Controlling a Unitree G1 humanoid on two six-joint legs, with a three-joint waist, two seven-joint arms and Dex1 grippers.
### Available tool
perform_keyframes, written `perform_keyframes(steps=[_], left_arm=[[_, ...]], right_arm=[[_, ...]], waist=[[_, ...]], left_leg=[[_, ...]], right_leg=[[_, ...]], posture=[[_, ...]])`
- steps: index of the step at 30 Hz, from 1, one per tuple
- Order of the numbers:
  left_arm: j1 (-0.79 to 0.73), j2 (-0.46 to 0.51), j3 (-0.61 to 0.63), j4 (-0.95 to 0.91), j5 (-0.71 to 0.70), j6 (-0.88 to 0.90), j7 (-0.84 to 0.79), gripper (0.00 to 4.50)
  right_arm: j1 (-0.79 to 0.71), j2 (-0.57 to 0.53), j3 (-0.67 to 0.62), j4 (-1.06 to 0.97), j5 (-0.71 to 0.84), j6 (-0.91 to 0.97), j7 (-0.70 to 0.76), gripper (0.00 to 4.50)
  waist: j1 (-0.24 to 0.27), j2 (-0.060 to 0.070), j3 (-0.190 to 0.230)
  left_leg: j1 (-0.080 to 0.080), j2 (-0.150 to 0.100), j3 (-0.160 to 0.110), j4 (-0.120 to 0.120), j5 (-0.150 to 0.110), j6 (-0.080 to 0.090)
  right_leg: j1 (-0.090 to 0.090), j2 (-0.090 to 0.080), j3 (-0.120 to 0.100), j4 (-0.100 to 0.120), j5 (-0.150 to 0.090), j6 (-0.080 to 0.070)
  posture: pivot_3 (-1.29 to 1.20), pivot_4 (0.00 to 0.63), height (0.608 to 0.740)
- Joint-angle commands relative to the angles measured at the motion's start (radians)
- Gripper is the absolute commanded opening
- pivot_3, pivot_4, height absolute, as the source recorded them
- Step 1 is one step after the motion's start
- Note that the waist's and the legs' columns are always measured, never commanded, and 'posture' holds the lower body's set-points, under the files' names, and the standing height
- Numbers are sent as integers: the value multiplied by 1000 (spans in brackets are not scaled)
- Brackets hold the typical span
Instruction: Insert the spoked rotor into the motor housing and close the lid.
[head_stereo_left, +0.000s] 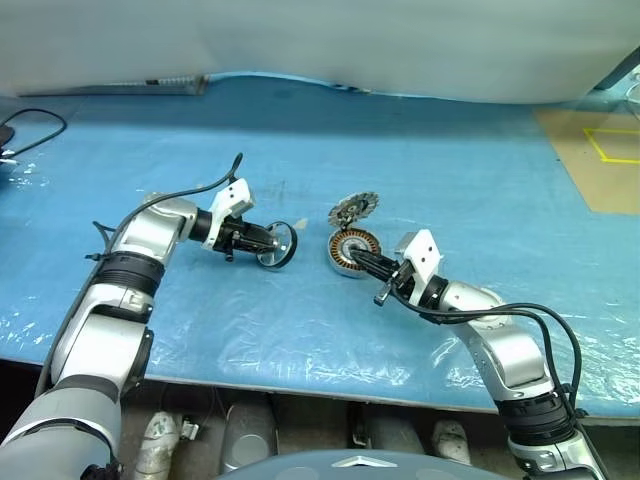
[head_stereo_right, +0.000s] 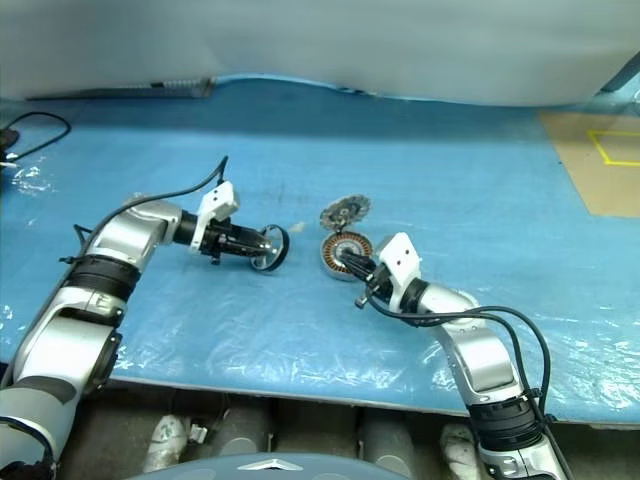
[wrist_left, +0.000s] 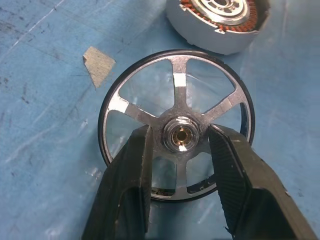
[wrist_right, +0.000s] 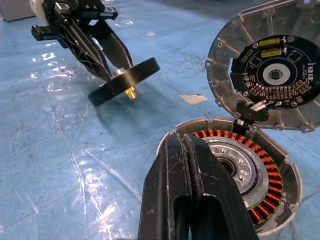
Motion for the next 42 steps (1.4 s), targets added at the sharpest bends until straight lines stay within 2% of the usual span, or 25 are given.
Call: perform_keyframes(steps=[1,9,16,21,29,36,42], left_arm=[[5,15,23,-104,-55,42,-29,1693],[-7,-31,-29,-260,-104,110,-48,1693],[-72,-105,-89,-270,-114,107,-84,1693],[-151,-197,-129,-182,-74,72,-39,1693],[-260,-290,-144,39,-7,-60,3,1693],[-291,-320,-142,191,48,-153,36,1693],[-295,-326,-142,251,79,-194,43,1693]], right_arm=[[-3,-5,-41,-25,32,-29,11,0],[45,-36,-126,-27,49,-64,17,0],[95,-43,-153,-22,40,-79,3,0],[124,-42,-145,-24,26,-81,-9,0],[133,-31,-127,-29,18,-81,-27,0],[140,-25,-117,-35,16,-82,-32,0],[143,-22,-114,-38,28,-86,-14,0]], waist=[[3,0,0],[2,0,0],[2,-1,0],[2,-1,1],[1,-1,1],[2,-1,1],[3,-1,1]], left_leg=[[0,0,0,0,0,0],[-1,0,0,0,0,0],[-1,0,0,0,0,0],[-1,0,0,1,0,1],[-1,-1,0,2,1,2],[-1,-1,0,2,2,3],[-1,-1,0,2,2,3]], right_leg=[[0,0,0,0,0,0],[0,0,0,0,0,0],[0,0,0,0,0,0],[0,0,0,0,0,0],[0,0,0,0,0,0],[1,0,0,0,1,2],[1,0,0,0,1,2]], posture=[[0,150,740],[0,150,740],[0,150,740],[0,150,740],[0,150,740],[0,150,740],[0,150,740]])
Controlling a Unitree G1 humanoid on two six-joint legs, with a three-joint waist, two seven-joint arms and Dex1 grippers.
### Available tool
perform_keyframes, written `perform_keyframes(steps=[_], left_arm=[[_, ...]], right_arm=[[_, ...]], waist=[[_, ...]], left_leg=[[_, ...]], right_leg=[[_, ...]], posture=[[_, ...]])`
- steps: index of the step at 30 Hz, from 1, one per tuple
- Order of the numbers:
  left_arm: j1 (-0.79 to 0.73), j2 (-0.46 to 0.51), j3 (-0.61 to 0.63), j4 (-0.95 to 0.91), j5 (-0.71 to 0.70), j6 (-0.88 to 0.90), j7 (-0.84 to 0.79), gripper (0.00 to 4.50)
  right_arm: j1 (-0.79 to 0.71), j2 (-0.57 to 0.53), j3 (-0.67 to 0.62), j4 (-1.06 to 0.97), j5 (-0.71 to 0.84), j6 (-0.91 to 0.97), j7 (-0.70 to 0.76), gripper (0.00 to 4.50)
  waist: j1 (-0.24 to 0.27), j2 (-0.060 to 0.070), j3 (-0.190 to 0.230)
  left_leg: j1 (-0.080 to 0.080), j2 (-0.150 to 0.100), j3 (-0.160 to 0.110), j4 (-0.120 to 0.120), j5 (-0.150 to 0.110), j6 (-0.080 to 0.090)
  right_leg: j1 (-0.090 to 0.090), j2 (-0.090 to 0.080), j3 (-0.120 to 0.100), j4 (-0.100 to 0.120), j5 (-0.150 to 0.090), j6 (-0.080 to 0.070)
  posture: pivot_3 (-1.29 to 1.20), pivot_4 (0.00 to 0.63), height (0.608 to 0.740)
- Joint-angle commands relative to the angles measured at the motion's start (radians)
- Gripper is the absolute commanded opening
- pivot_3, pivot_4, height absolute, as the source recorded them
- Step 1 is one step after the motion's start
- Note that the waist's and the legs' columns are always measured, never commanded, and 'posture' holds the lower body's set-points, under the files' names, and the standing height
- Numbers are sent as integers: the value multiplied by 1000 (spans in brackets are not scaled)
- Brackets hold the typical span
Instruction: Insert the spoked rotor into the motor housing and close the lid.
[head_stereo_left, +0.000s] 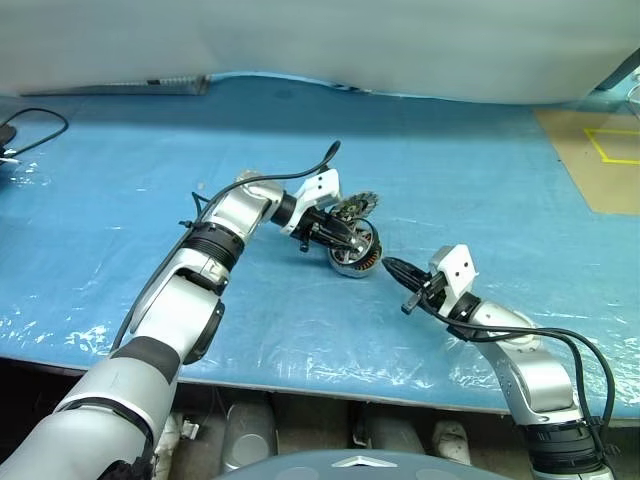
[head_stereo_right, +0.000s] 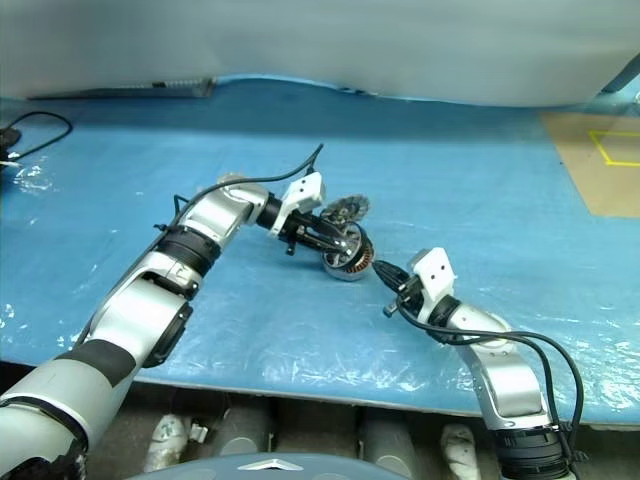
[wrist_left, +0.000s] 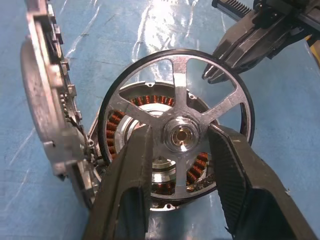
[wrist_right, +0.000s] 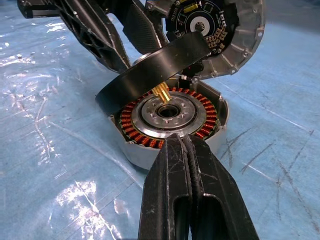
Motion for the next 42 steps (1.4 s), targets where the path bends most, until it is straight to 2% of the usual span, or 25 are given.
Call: perform_keyframes(steps=[1,41,42], left_arm=[[-26,-2,8,19,18,-28,4,1693],[-25,4,2,18,61,-31,-53,1693],[-22,5,1,13,60,-28,-56,1901]], right_arm=[[3,1,0,-36,19,-23,12,0],[-8,-2,30,-3,-13,-25,15,0],[-10,-2,30,-1,-14,-25,16,0]], waist=[[0,0,0],[-1,0,0],[-1,0,0]], left_leg=[[0,0,0,0,0,0],[0,0,0,0,0,-1],[0,0,0,0,-1,-1]], right_leg=[[0,0,0,0,0,0],[1,0,0,0,-1,-1],[1,0,0,0,-1,-1]], posture=[[0,150,740],[0,150,740],[0,150,740]])
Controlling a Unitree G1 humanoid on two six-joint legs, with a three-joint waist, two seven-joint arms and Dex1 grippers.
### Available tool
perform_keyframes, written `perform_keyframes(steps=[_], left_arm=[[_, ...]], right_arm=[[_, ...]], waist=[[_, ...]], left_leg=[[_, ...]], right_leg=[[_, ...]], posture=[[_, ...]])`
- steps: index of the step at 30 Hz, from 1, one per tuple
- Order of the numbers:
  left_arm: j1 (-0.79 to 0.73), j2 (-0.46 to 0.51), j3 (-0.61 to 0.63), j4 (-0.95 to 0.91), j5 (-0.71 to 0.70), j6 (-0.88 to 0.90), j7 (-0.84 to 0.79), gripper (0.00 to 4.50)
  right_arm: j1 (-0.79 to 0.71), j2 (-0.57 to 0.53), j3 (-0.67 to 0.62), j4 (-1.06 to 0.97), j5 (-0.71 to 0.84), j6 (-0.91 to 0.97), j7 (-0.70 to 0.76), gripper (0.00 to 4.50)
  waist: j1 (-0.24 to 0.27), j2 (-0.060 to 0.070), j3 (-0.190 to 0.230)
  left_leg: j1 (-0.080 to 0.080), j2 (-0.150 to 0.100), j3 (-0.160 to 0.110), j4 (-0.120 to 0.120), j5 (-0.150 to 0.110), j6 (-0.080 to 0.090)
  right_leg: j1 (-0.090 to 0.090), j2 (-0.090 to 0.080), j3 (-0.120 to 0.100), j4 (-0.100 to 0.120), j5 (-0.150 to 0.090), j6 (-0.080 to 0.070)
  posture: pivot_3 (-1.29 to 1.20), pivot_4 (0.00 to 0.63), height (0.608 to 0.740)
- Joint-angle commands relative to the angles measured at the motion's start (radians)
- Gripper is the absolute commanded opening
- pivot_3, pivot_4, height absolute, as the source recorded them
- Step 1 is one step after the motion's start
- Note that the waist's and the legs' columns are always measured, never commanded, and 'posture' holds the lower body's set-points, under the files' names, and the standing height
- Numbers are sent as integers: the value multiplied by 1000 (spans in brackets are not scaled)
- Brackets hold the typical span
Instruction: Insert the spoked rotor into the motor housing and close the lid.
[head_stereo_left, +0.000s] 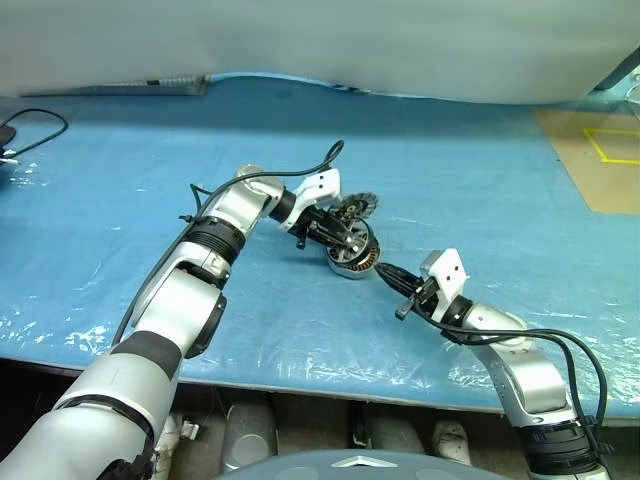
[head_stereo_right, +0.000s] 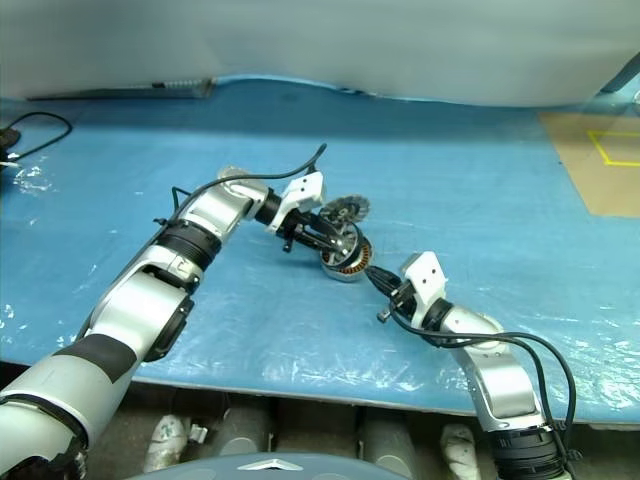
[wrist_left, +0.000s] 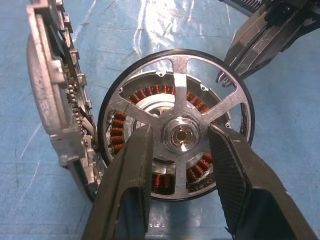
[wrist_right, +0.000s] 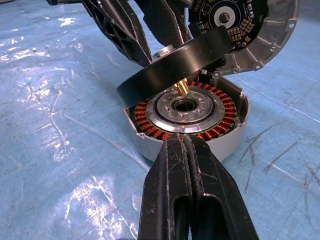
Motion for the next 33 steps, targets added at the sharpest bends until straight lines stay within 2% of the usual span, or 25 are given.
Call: perform_keyframes(steps=[1,8,18,21,27,32,33], left_arm=[[8,7,-1,-28,0,2,-21,2127],[23,9,-4,-47,3,9,-23,4433],[52,6,22,-149,-51,57,-57,4473],[88,26,49,-261,-114,135,-92,3878],[267,105,119,-520,-217,269,-35,1819],[459,127,227,-651,-284,207,81,87],[496,129,246,-670,-293,182,101,35]], right_arm=[[-12,-5,-5,-6,4,-21,5,0],[-18,-7,-4,-1,2,-23,10,0],[-15,-13,-12,-9,7,-17,11,0],[-17,-15,-14,-13,9,-14,9,0],[-74,16,-4,-19,17,21,-26,0],[-141,70,50,1,-6,65,-65,0],[-156,80,60,10,-11,73,-75,0]], waist=[[0,0,0],[1,0,0],[1,0,0],[0,0,0],[-9,1,0],[-13,1,1],[-15,1,1]], left_leg=[[0,0,0,0,0,0],[0,0,0,0,0,0],[0,0,0,0,0,0],[0,0,0,0,0,0],[0,1,1,-2,0,0],[0,1,1,-2,0,0],[0,1,1,-2,0,0]], right_leg=[[0,0,0,0,0,0],[0,0,0,0,0,0],[0,0,0,0,0,0],[0,0,0,0,0,0],[0,0,0,0,0,-1],[-1,0,0,-1,0,-1],[-2,0,-1,0,0,-1]], posture=[[0,150,740],[0,150,740],[0,150,740],[0,150,740],[0,150,740],[0,150,740],[0,150,740]])
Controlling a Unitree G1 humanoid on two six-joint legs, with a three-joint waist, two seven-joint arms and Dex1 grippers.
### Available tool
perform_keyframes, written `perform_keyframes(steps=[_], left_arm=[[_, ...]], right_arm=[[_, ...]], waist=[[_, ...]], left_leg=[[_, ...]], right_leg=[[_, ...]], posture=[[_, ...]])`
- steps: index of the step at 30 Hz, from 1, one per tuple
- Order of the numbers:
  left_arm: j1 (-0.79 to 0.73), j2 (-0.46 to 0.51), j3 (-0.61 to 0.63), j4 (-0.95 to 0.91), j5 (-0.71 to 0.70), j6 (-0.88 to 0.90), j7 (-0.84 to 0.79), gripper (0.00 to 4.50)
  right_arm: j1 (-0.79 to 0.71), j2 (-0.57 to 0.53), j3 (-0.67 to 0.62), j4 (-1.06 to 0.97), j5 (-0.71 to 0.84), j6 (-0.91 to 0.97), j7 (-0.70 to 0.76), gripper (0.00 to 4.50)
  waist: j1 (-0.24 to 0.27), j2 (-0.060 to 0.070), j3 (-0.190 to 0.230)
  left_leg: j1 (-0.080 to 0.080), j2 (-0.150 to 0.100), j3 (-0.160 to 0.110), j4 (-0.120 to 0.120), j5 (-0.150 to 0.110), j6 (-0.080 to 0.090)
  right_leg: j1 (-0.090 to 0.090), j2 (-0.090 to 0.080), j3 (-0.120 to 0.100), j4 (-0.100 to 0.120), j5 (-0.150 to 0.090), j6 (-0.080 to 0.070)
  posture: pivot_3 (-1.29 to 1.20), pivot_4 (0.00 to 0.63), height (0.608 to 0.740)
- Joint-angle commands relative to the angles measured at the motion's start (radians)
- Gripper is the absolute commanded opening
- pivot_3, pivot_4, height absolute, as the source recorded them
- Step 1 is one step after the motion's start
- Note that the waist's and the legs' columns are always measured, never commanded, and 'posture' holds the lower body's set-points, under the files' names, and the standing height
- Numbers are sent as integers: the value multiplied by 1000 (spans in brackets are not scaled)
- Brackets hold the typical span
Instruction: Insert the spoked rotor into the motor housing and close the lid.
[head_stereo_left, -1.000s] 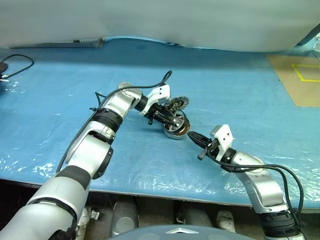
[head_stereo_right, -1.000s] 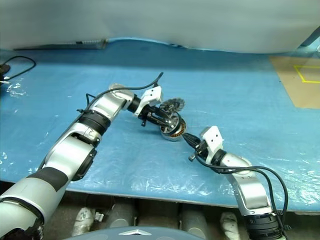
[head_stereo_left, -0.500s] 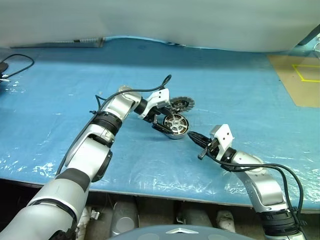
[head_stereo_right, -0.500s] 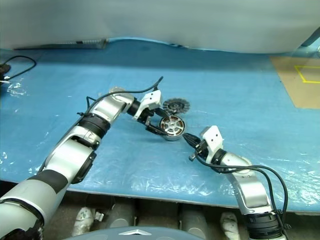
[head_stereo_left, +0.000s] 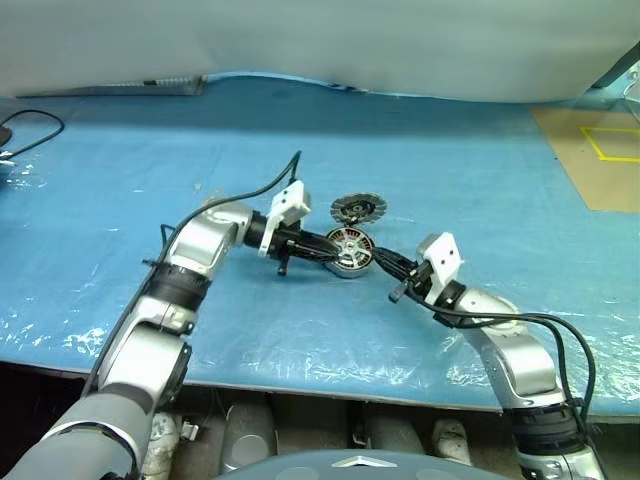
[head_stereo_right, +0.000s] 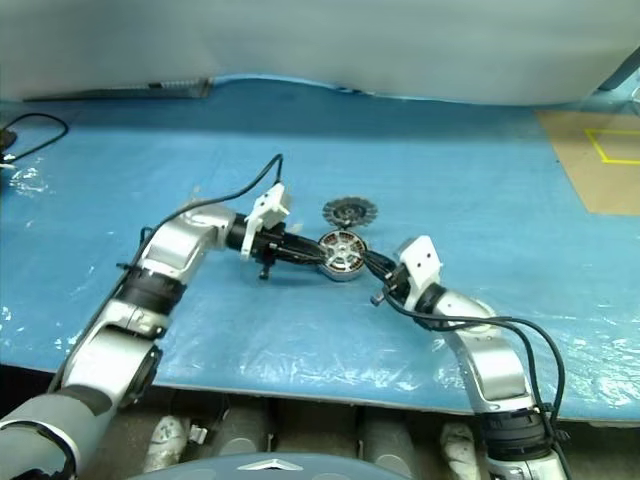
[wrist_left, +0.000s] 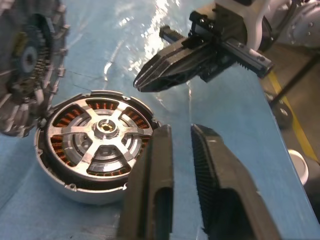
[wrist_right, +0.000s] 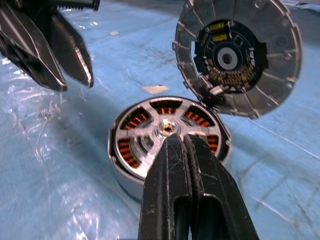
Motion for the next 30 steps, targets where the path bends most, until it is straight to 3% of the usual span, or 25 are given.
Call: perform_keyframes(steps=[1,8,14,21,30], left_arm=[[91,10,85,-104,-58,-85,74,35],[323,-30,164,-218,-91,-227,245,35],[451,-80,157,-296,-109,-234,372,35],[542,-100,95,-356,-84,-268,450,35],[558,-83,74,-374,-100,-256,482,35]], right_arm=[[-50,30,30,1,-11,24,-29,0],[-135,68,94,77,-54,78,-58,0],[-192,64,130,157,-107,123,-76,0],[-235,64,173,166,-131,189,-64,0],[-309,61,256,67,-147,456,-76,0]], waist=[[-5,0,0],[-11,0,0],[-16,0,0],[-18,0,0],[-22,0,0]], left_leg=[[0,0,0,0,0,-1],[-1,1,0,0,-1,-1],[1,1,1,1,-1,-1],[3,1,1,1,-1,-1],[7,1,2,1,-1,-2]], right_leg=[[0,0,0,0,0,0],[0,0,0,0,0,0],[0,0,1,0,0,0],[1,1,2,0,0,0],[3,2,3,1,0,0]], posture=[[0,150,740],[0,150,740],[0,150,740],[0,150,740],[0,150,740]])
